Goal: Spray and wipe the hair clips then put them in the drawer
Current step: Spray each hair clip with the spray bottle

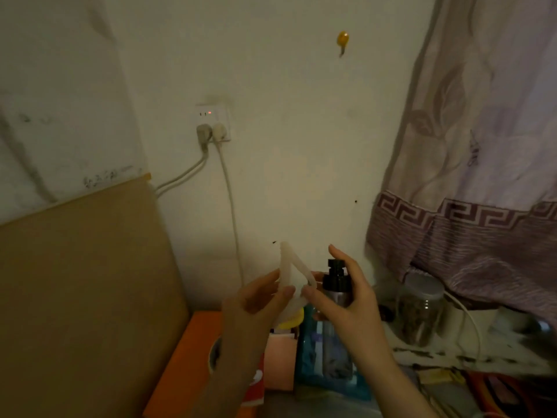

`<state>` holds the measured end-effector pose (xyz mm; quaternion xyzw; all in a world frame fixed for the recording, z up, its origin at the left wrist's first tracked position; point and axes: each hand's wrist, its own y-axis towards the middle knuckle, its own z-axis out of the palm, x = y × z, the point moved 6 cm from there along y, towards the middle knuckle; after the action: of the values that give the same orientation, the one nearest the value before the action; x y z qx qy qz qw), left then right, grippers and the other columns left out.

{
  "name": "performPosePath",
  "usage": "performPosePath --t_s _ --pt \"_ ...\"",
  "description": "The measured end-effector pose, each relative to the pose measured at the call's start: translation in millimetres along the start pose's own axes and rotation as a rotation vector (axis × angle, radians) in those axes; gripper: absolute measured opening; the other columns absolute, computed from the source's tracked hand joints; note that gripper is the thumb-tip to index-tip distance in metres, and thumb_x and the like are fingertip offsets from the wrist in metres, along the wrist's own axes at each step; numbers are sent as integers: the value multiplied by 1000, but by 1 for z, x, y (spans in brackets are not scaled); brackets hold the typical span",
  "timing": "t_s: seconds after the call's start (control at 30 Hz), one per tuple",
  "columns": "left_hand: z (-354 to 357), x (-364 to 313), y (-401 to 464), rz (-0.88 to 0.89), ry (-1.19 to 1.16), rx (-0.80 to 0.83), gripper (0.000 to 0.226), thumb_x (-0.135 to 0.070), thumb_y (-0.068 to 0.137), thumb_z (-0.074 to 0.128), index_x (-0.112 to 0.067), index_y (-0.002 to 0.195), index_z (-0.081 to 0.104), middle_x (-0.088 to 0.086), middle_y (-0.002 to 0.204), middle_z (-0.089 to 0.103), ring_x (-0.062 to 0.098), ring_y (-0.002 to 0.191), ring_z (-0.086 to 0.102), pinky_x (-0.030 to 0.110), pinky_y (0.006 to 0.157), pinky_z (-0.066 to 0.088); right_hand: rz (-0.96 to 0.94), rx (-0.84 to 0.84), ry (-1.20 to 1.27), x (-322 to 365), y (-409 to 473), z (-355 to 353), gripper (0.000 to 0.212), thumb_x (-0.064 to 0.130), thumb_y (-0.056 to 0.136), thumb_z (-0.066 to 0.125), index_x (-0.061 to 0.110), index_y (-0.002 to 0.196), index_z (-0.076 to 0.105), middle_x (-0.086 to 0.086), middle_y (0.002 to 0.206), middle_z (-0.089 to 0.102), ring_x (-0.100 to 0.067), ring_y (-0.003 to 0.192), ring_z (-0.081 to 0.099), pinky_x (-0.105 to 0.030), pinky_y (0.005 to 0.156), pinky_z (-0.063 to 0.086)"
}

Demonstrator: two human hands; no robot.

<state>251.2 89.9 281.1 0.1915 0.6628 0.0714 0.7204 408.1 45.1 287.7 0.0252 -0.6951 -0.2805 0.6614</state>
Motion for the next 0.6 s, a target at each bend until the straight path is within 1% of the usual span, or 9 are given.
performPosePath --t_s 0.07,0.13,0.2,0.27,0.3,0.33,0.43,0.5,0.6 --pt "-7 11 -8 -30 6 -39 33 -27 70 72 -29 103 70 -15 91 74 6 82 71 16 63 55 40 14 10 -16 -6 6 76 39 61 75 36 132 48 2 113 64 -7 97 66 -33 76 60" --pt "-16 26 -18 -77 25 -62 38 -32 69 72 -27 107 70 -15 94 74 4 86 70 14 66 54 87 32 17 -33 -15 13 76 39 62 76 35 133 48 6 115 62 -3 98 64 -27 74 59" --pt "-25 43 -29 -142 38 -63 38 -34 70 72 -28 107 71 -13 97 74 6 90 70 23 73 58 139 48 25 -51 -24 21 78 40 61 77 36 133 48 14 115 61 -2 99 63 -26 71 59" --pt "-34 60 -40 -196 53 -53 32 -28 76 74 -25 107 72 -6 101 74 12 94 70 35 81 58 186 58 25 -67 -34 28 79 43 58 77 36 132 49 24 109 62 -1 100 63 -28 74 59" --pt "-38 68 -45 -214 64 -52 29 -26 78 74 -25 107 73 -2 104 73 15 96 69 39 84 57 206 67 27 -75 -39 31 77 42 59 77 36 131 50 26 107 63 2 98 63 -25 73 58" --pt "-42 76 -51 -228 69 -54 28 -26 78 73 -27 106 73 -1 106 72 16 98 68 39 85 57 228 80 35 -84 -45 35 75 39 61 77 34 131 50 24 106 64 3 95 64 -22 71 57" --pt "-54 96 -70 -276 96 -48 26 -30 76 73 -43 98 73 -9 104 73 10 99 68 28 80 57 297 128 47 -110 -64 45 68 31 68 76 28 131 50 12 108 66 -4 96 66 -25 74 58" --pt "-61 110 -85 -326 100 -45 29 -29 78 72 -44 102 71 -12 107 72 7 101 67 25 81 56 317 157 30 -125 -77 51 59 28 71 75 29 125 53 14 106 67 -4 97 65 -23 75 57" --pt "-69 123 -109 -357 125 -38 26 -34 79 67 -48 100 70 -16 105 71 5 100 67 20 77 55 387 219 34 -146 -101 61 45 24 76 74 38 114 54 21 100 67 -7 92 67 -25 69 58"
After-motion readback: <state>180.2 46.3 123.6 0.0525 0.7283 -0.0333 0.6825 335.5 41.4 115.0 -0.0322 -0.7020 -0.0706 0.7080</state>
